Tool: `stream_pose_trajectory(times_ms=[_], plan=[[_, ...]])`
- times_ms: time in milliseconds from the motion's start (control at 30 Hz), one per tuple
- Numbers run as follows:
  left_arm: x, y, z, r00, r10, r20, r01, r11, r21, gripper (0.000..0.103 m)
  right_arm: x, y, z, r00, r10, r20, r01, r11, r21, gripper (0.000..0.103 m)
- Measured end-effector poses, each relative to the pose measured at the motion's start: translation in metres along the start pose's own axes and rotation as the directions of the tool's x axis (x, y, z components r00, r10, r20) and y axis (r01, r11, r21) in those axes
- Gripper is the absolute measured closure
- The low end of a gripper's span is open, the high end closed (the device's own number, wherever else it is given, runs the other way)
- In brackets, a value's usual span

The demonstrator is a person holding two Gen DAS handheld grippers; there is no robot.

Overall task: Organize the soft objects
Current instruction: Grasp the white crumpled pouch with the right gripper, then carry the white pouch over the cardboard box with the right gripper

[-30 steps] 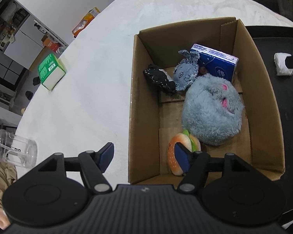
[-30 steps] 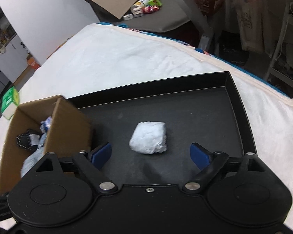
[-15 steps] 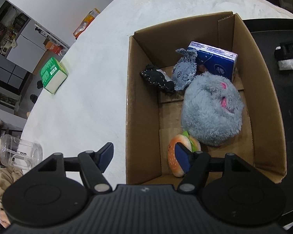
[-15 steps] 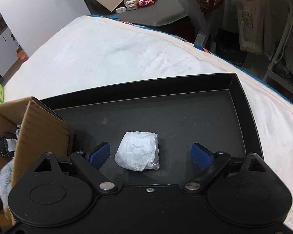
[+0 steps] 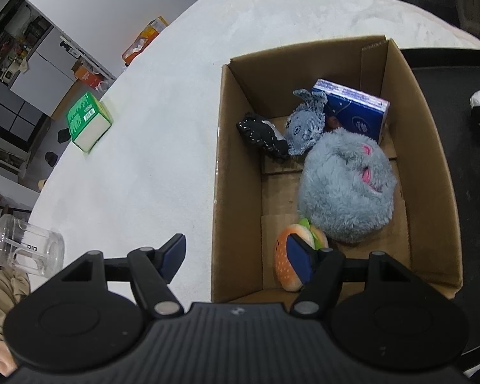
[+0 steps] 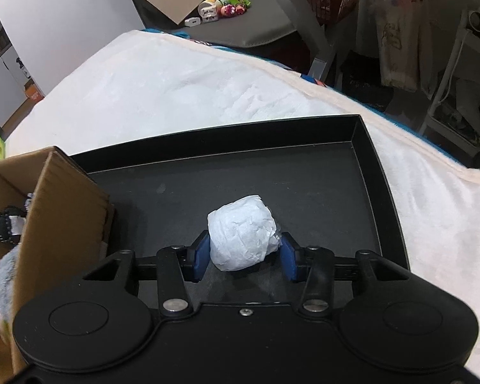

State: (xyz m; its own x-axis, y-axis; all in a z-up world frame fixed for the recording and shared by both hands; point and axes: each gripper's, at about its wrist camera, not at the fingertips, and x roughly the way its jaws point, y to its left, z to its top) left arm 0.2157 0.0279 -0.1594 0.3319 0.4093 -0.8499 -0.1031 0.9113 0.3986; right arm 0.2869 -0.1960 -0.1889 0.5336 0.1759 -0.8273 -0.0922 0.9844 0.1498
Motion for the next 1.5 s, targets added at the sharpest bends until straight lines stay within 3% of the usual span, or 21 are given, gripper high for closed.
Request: stream_pose_trajectory(times_ms=[433, 700, 1200, 1433, 1500], plan=[[-0.010, 0.022, -0.007, 0.994, -0.094, 0.052, 0.098, 0.991, -0.093, 0.035, -0.045, 0.015, 0.006, 0.998, 0.038, 0.041, -0.039, 0.999, 0.014, 0.059], [-0.013, 0.036, -0.012, 0.985, -0.147, 0.087, 0.159, 0.976, -0.150, 0.035, -0.068, 0.036, 0.009, 0.996, 0.044, 0.081, -0.041, 0.999, -0.035, 0.059], [-0.011, 0.063, -0.022, 0.956, -0.255, 0.145, 0.285, 0.927, -0.243, 0.036, -0.099, 0.082, 0.002, 0.993, 0.070, 0.099, -0.058, 0.991, -0.118, 0.059], [-0.006, 0.069, -0.025, 0.944, -0.296, 0.147, 0.326, 0.910, -0.256, 0.039, -0.108, 0.109, 0.001, 0.990, 0.104, 0.098, -0.087, 0.982, -0.165, 0.059], [-0.004, 0.071, -0.026, 0.939, -0.311, 0.146, 0.340, 0.904, -0.260, 0.044, -0.110, 0.117, 0.000, 0.989, 0.114, 0.094, -0.096, 0.979, -0.177, 0.059]])
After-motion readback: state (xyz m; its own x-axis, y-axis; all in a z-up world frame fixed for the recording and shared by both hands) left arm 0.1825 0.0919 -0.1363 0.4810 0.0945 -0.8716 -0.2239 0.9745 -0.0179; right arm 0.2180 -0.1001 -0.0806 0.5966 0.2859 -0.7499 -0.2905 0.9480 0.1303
